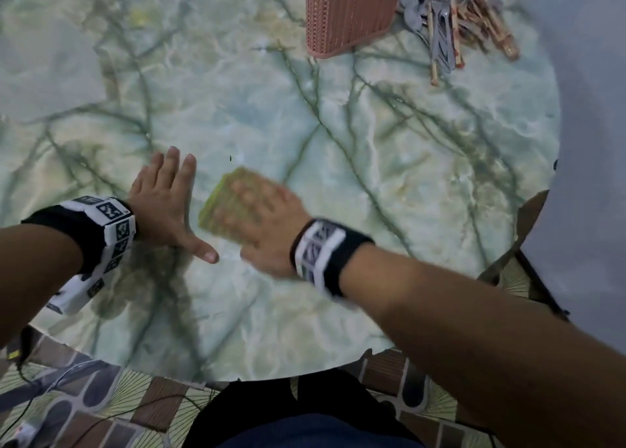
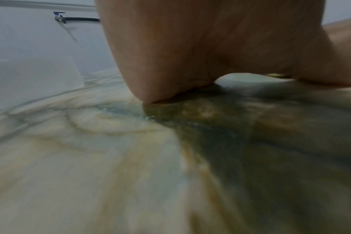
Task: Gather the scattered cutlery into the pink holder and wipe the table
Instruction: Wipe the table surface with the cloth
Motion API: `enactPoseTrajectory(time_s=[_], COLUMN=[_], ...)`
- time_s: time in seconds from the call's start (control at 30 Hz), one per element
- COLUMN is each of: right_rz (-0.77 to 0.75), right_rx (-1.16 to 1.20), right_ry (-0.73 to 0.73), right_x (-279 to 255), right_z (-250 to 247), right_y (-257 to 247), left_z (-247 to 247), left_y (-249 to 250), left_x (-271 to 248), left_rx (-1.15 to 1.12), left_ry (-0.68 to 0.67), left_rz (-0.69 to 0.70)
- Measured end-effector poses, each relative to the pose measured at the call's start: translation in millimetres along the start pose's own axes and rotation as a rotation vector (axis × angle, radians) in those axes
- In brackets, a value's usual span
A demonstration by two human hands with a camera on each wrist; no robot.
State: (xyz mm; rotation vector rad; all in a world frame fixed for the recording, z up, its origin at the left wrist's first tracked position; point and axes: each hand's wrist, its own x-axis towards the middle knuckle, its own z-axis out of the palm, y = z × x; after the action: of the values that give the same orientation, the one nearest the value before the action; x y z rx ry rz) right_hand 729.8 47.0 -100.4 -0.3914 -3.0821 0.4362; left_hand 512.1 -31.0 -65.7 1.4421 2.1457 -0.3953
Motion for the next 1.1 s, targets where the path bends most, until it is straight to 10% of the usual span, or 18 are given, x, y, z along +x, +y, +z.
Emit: enactPoseTrajectory(time_s=[0.27,0.43,0.6,1.1], right_rz=[0.282,0.761,0.876,1.277], right_rx=[-0.145,-0.036,0.03,0.251], right_ry=[-0.334,-0.307,-0.251,-0.149], right_x=[-128.6,-147.2,-150.0,-143.7], right_z=[-19.0,-51.2,-58.7,-86.6], right_y=[72.4,171.3,186.0,241.4], left_z=[0.4,-1.4,-29.2,-38.8], left_y=[0.5,3.5,39.9,109.5], left_x=[0.0,-3.8,17.9,93.2], left_rx=[-0.001,-0.019,-0.07,0.066], left_ry=[0.015,0.054,0.225,0.164], left_rz=[-0.005,-0.016,0.083,0.168])
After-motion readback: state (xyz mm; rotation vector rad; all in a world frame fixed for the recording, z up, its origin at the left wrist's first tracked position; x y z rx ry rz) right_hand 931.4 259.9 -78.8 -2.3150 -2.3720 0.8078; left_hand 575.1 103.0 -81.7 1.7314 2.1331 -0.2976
